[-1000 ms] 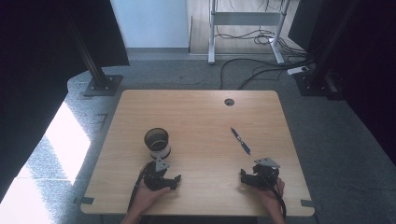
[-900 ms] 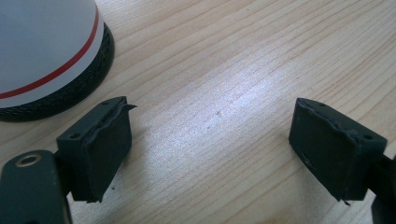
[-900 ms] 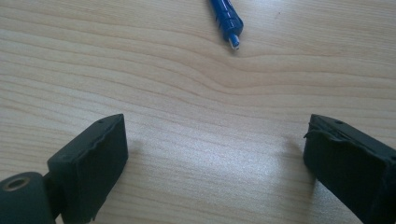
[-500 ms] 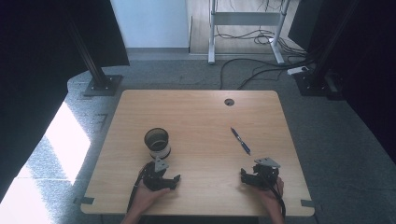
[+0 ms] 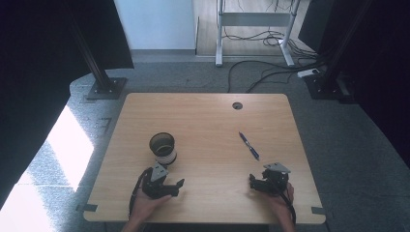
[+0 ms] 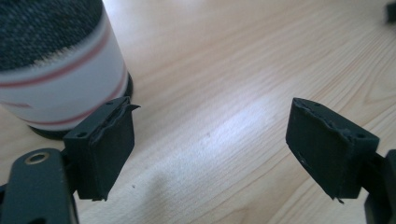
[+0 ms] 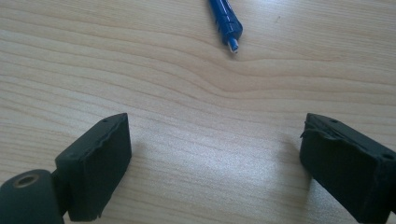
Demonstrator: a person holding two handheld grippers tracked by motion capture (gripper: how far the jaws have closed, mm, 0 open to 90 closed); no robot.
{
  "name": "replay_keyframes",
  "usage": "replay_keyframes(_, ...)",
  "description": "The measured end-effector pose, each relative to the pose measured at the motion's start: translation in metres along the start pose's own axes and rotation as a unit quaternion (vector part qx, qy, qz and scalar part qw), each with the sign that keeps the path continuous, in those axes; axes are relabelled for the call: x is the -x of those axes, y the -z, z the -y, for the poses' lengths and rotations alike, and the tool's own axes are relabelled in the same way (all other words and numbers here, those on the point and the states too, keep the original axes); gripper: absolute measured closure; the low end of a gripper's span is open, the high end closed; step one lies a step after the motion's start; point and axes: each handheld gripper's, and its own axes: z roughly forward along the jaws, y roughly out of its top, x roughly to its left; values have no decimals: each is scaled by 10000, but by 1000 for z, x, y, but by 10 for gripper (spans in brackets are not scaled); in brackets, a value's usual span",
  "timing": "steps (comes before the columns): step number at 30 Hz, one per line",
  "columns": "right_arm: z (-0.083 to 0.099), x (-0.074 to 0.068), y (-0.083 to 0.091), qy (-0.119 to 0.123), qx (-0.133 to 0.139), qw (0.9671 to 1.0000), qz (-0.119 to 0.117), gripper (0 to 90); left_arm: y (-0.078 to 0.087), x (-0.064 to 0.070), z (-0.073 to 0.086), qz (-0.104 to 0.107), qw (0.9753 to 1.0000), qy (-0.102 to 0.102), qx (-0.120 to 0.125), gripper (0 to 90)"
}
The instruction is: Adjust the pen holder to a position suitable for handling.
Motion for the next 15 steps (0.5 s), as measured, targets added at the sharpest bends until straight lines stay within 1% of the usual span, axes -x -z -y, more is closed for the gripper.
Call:
replay_keyframes(3,0,0,0,0,0,10000,1,87,7,-2,-3,0,9999,6,107,159)
replay_keyframes(5,0,0,0,-2,2,10000,1,87,16,-6,-6,-42,9997,69,224,158)
replay_keyframes(9,0,0,0,-3,6,10000,4,89,22,-11,-8,-105,9994,134,299,157)
replay_keyframes(11,0,0,0,-3,5,10000,4,89,29,-17,-9,-144,9989,210,385,157)
replay_keyframes(13,0,0,0,-2,4,10000,3,89,30,-19,-9,-150,9988,233,408,157)
replay_keyframes(15,0,0,0,-4,6,10000,5,89,35,-24,-10,-202,9982,306,473,156)
